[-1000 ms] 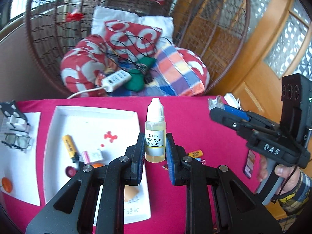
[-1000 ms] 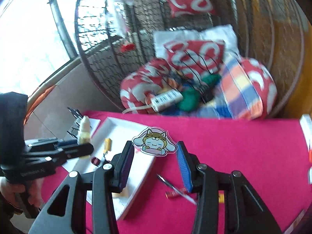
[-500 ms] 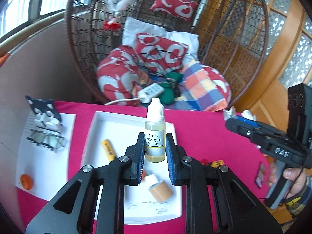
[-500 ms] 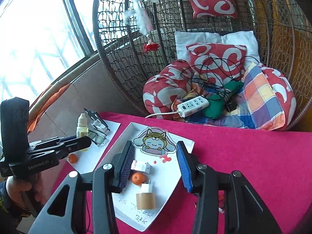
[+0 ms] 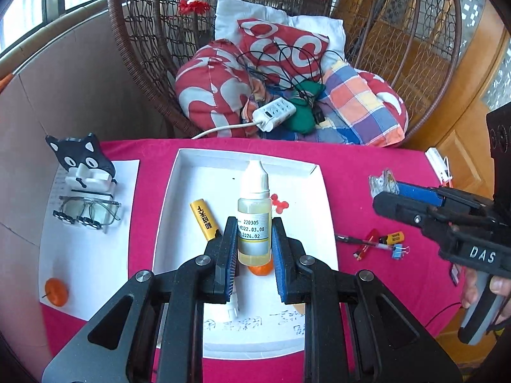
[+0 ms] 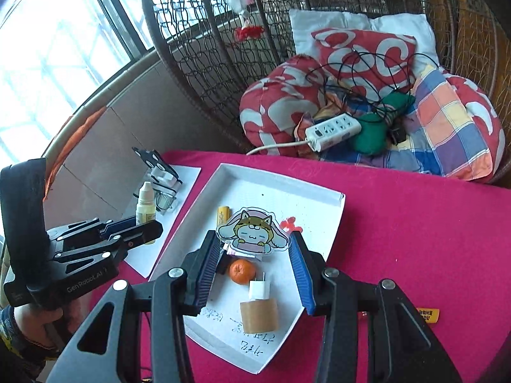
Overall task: Organize rigid objects
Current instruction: 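Open the left tool over the tray while the right tool releases the sticker there, then move both open tools back over the pen, red stick and lighter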
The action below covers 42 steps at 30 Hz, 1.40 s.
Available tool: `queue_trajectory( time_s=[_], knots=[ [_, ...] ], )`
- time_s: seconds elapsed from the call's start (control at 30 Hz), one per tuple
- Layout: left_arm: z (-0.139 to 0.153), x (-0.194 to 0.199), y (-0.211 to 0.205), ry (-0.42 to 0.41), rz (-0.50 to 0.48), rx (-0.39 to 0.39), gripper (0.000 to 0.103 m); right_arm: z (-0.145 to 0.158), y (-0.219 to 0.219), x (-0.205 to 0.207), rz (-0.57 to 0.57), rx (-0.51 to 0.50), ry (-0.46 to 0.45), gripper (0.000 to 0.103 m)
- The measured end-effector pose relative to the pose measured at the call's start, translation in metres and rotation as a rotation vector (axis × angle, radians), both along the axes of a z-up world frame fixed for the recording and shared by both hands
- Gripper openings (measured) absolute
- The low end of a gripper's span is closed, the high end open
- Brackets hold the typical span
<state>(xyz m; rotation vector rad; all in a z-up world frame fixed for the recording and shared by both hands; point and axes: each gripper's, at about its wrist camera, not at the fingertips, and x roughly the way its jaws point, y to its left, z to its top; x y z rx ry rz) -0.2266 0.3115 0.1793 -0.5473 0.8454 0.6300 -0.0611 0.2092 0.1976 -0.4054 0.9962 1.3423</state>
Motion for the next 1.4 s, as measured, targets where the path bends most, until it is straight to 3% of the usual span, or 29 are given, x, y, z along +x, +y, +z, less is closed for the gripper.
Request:
queue_trajectory(
  time_s=[0.23, 0.53, 0.57, 0.6, 0.63, 0.67, 0.7, 0.73, 1.03, 1.4],
  knots=[
    [-0.029, 0.011, 0.016, 0.042, 0.004, -0.076, 0.019, -0.020, 0.017, -0.012, 0.016, -0.082, -0.008, 0.044],
    [-0.063, 0.004, 0.037, 0.060, 0.106, -0.208, 0.020, -0.059, 0.035, -0.025, 0.008, -0.177, -0.013, 0.046],
    [-0.064, 0.002, 0.036, 0.069, 0.118, -0.202, 0.023, -0.061, 0.035, -0.027, 0.008, -0.178, -0.018, 0.050],
    [-0.064, -0.001, 0.036, 0.071, 0.125, -0.194, 0.029, -0.061, 0.033, -0.030, 0.011, -0.173, -0.022, 0.058],
    [-0.064, -0.003, 0.035, 0.071, 0.133, -0.190, 0.053, -0.061, 0.031, -0.032, 0.013, -0.165, -0.027, 0.084],
    [-0.063, -0.006, 0.035, 0.071, 0.151, -0.177, 0.086, -0.059, 0.029, -0.034, 0.012, -0.154, -0.037, 0.093],
    [-0.062, -0.010, 0.035, 0.067, 0.169, -0.163, 0.096, -0.057, 0.025, -0.036, 0.011, -0.142, -0.053, 0.102],
    [-0.060, -0.013, 0.035, 0.062, 0.191, -0.145, 0.103, -0.056, 0.024, -0.037, 0.010, -0.137, -0.062, 0.103],
    [-0.051, -0.009, 0.027, 0.079, 0.226, -0.092, 0.103, -0.040, 0.000, -0.026, -0.054, -0.073, -0.083, 0.103],
    [-0.038, 0.049, -0.021, 0.088, 0.087, -0.047, 0.103, -0.031, -0.050, 0.032, -0.231, -0.007, -0.008, 0.103]
  ],
)
